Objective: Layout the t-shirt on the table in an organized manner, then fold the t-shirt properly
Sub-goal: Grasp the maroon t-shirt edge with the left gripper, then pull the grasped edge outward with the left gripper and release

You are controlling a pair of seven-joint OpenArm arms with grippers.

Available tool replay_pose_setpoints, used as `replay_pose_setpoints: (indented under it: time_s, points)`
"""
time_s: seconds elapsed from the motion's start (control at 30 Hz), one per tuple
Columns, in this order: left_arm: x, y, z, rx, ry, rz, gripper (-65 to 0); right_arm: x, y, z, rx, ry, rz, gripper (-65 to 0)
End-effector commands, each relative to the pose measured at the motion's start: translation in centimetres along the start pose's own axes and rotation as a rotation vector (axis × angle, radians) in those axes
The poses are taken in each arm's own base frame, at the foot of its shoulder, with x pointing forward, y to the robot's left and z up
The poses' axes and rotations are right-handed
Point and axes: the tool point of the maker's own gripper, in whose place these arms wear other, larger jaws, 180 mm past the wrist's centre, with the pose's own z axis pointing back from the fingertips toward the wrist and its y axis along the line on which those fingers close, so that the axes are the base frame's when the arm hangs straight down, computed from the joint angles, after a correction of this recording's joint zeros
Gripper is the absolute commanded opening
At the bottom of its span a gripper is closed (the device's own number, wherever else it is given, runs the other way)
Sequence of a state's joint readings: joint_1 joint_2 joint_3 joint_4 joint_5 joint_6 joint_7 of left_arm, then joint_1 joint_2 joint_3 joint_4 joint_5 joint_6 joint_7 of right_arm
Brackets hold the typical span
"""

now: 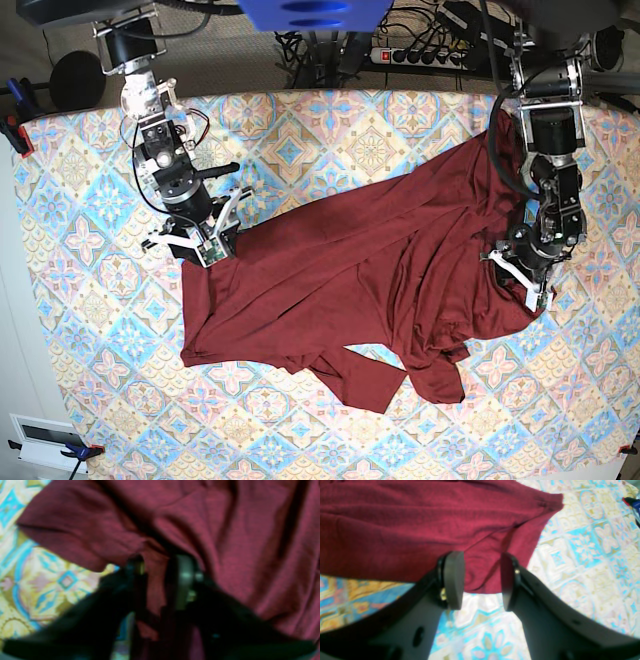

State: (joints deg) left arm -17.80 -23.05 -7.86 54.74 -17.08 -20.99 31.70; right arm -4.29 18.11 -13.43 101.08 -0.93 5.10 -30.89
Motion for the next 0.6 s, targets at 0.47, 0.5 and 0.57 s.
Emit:
replay_pose_setpoints:
  time_s: [0.47, 0.5, 0.57]
  points:
    - [15.9, 0.6, 7.0, 0.008, -0.376, 0.029, -65.0, 0.3, -1.0, -0.3, -0.023, -0.019, 0.002, -42.4]
    - [16.5, 1.4, 7.2, 0.021, -0.387, 0.047, -65.0, 0.3, -1.0, -0.3, -0.023, -0.019, 0.002, -42.4]
    - [18.3, 3.1, 7.9, 0.061, -0.445, 0.075, -65.0, 0.3, -1.0, -0.3, -0.023, -0.018, 0.002, -42.4]
